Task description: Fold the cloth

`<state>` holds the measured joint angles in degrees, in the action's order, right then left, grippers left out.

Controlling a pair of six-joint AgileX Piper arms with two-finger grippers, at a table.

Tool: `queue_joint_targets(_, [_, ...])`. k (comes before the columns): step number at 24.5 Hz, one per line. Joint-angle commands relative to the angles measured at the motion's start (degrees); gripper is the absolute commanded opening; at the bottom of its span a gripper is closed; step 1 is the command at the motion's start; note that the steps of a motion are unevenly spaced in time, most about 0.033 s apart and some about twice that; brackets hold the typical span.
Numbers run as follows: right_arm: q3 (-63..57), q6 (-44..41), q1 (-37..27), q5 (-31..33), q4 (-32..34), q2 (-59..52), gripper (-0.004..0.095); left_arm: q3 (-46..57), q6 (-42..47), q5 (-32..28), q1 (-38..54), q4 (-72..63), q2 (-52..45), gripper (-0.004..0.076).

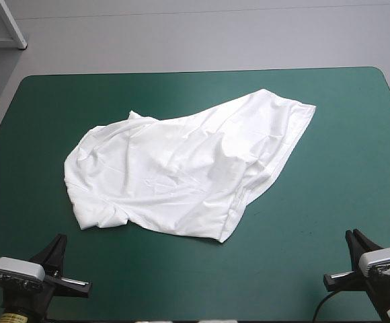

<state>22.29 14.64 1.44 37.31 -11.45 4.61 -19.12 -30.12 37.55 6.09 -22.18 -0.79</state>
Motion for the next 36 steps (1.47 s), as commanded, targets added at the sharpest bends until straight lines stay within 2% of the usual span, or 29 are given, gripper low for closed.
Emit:
queue_joint_targets(1, [1.76, 0.36, 0.24, -4.26, -0.31, 0.67, 0.0089, -1.51, 0.62, -4.28, -0.38, -1.52, -0.05, 0.0019])
queue_joint_targets(13, [1.76, 0.36, 0.24, -4.26, -0.31, 0.67, 0.0089, -1.88, 0.91, -3.79, -0.38, -1.28, 0.09, 0.0019])
queue_joint_targets(17, [1.76, 0.36, 0.24, -4.26, -0.31, 0.67, 0.0089, -7.05, 1.27, 4.15, -0.38, 3.25, 5.27, 0.002])
queue_joint_targets(19, [1.76, 0.36, 0.24, -4.26, -0.31, 0.67, 0.0089, -10.24, 5.64, 7.19, -0.26, 7.05, 9.03, 0.0034])
queue_joint_targets(21, [1.76, 0.36, 0.24, -4.26, -0.31, 0.67, 0.0089, -13.07, 13.39, 9.42, -0.26, 9.49, 13.56, 0.0111])
queue_joint_targets(23, [1.76, 0.36, 0.24, -4.26, -0.31, 0.67, 0.0089, -14.56, 16.3, 10.43, -0.26, 7.9, 18.86, 0.0261])
queue_joint_targets(24, [1.76, 0.36, 0.24, -4.26, -0.31, 0.67, 0.0089, -14.56, 18.22, 10.02, -0.26, 7.49, 20.86, 0.0361])
queue_joint_targets(27, [1.76, 0.36, 0.24, -4.26, -0.31, 0.67, 0.0089, -14.56, 22.22, 10.26, -0.26, 8.06, 25.94, 0.0487])
queue_joint_targets(30, [1.76, 0.36, 0.24, -4.26, -0.31, 0.67, 0.0089, -14.56, 28.04, 10.26, -0.26, 9.22, 31.64, 0.0508])
queue_joint_targets(36, [1.76, 0.36, 0.24, -4.26, -0.31, 0.67, 0.0089, -14.79, 29.43, 10.01, -0.26, 8.98, 43.22, 0.0508])
